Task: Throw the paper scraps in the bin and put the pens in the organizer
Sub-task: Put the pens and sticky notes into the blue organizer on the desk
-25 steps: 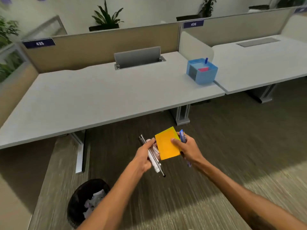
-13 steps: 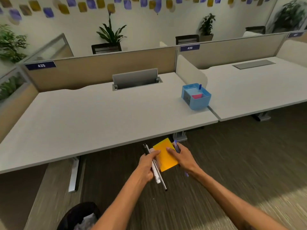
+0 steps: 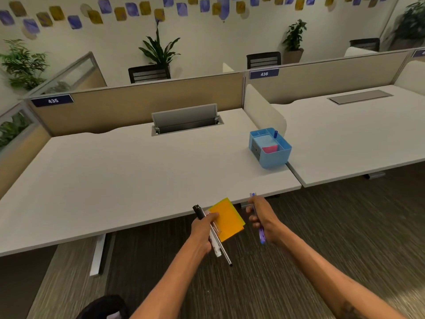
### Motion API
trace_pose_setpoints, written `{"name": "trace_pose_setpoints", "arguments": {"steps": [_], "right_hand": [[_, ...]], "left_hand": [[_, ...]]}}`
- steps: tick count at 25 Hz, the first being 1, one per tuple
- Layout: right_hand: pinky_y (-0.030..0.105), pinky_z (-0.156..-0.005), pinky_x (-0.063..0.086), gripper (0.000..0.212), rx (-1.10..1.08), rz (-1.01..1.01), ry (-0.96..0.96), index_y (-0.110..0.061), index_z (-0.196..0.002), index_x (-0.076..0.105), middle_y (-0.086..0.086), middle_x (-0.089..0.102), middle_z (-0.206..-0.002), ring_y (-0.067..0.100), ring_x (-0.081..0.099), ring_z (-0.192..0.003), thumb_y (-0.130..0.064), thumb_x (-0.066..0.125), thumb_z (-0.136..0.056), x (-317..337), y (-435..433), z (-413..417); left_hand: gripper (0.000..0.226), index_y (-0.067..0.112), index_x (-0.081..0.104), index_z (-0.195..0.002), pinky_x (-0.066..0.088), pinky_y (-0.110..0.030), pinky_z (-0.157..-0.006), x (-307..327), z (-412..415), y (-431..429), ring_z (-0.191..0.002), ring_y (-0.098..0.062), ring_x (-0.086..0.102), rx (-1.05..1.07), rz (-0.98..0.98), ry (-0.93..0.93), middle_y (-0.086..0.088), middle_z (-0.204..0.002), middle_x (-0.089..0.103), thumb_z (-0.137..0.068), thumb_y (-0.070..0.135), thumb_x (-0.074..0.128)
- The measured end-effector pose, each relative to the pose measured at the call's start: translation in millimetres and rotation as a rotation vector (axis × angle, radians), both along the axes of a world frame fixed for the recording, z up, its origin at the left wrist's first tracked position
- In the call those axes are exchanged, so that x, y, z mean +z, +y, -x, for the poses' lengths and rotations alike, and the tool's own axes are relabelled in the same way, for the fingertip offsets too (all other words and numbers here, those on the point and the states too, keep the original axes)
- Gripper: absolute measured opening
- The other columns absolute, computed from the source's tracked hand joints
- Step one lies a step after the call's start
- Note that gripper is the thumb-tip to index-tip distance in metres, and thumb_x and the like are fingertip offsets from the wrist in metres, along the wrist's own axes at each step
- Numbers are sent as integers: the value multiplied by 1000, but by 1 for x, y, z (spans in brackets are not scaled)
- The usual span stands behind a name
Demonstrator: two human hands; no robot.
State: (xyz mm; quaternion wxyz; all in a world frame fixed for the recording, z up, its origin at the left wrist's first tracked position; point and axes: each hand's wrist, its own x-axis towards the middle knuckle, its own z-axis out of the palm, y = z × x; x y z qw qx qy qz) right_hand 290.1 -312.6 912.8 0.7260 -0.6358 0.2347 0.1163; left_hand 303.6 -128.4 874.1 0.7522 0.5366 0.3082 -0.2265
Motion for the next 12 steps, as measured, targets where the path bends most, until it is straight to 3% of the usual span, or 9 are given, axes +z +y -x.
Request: {"name": "trace_pose_setpoints", "arguments": {"steps": [3, 7, 12], "right_hand": [[23, -43, 28, 20, 65, 0, 14, -10, -106, 49, -1, 44, -67, 8, 34, -49, -18, 37, -93, 5, -2, -13], [25, -50, 40, 30, 315, 417, -21, -18, -128, 37, 4, 48, -74, 12, 45, -59, -19, 39, -98, 9, 10, -26], [39, -82, 52, 55, 409, 840, -156, -20, -141, 32, 16, 60, -119, 29, 62, -96, -13, 54, -91, 4, 19, -52]], "left_hand": [[45, 11, 52, -124, 57, -41, -68, -5, -2, -15, -77, -26, 62, -36, 6, 18, -15, -96, 62, -85, 15, 75], [49, 11, 53, -128, 51, -59, -96, -5, -7, -36, -105, -39, 65, -74, 70, 19, -22, -119, 64, -85, 17, 75], [39, 6, 64, -122, 51, -59, -97, 0, -30, -46, -105, -40, 68, -37, 171, -4, -24, -114, 70, -88, 23, 72]]}}
